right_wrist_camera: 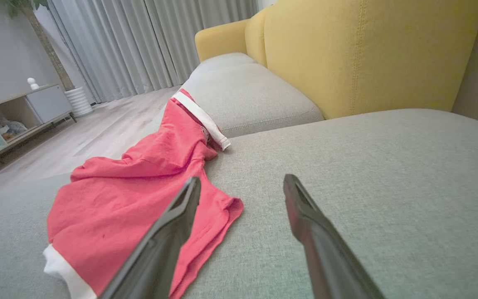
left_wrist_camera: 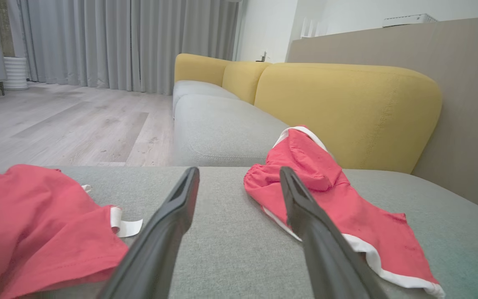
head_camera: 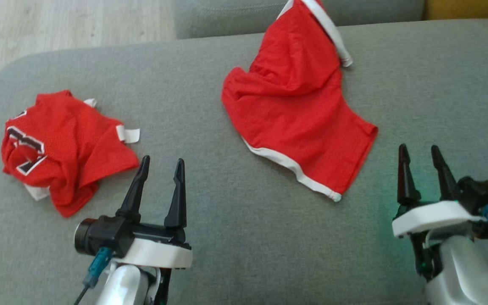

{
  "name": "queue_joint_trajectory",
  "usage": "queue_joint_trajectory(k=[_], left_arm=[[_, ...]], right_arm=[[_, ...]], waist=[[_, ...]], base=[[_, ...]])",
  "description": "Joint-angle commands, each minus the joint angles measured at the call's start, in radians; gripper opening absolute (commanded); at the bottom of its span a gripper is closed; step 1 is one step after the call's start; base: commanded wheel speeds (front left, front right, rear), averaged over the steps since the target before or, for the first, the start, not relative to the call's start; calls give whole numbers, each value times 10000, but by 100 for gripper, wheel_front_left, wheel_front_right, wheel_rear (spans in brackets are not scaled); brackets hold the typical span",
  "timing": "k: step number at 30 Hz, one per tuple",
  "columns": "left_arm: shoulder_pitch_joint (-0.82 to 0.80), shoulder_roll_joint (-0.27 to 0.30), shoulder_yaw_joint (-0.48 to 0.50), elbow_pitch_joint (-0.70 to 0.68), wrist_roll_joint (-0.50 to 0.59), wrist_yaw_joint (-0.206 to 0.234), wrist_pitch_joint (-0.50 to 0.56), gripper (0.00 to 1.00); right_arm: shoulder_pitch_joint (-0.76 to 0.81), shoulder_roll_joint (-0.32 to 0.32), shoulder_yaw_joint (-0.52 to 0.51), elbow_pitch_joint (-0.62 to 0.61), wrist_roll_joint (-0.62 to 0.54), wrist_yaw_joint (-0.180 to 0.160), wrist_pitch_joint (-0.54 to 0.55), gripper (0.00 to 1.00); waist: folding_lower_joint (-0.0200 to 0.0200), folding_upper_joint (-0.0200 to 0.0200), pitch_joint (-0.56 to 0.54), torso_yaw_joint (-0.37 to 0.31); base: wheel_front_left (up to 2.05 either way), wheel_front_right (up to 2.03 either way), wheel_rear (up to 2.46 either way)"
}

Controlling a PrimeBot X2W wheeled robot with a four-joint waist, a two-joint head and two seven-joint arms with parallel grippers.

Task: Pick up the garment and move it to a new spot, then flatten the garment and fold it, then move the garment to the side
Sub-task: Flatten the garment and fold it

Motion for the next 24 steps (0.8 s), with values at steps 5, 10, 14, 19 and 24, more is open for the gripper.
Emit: queue_joint_trajectory(k=[5,10,14,19,24], left_arm=[[-425,14,169,-265,71,-82,-80,100],[-616,14,7,-236,28,-99,-80,100],[-771,14,-75,-199,34,-124,-80,100],[-926,14,-94,-213,39,-147,-80,100],[-895,14,10,-201,93,-131,-80,100]], right_arm=[[-1335,-19,-168,796,129,-7,470,100],[-2383,-19,-842,2554,-102,-7,1054,100],[-3215,-19,-1355,3878,-499,-7,1013,100],[-4034,-19,-1543,5387,-842,-7,894,100],[-4494,-19,-1837,6019,-1968,-7,465,0]], waist=[[1,0,507,563],[1,0,907,1048],[1,0,1140,1412],[1,0,1367,1696],[1,0,1358,1582]], base=[[0,0,0],[0,0,0],[0,0,0],[0,0,0],[0,0,0]])
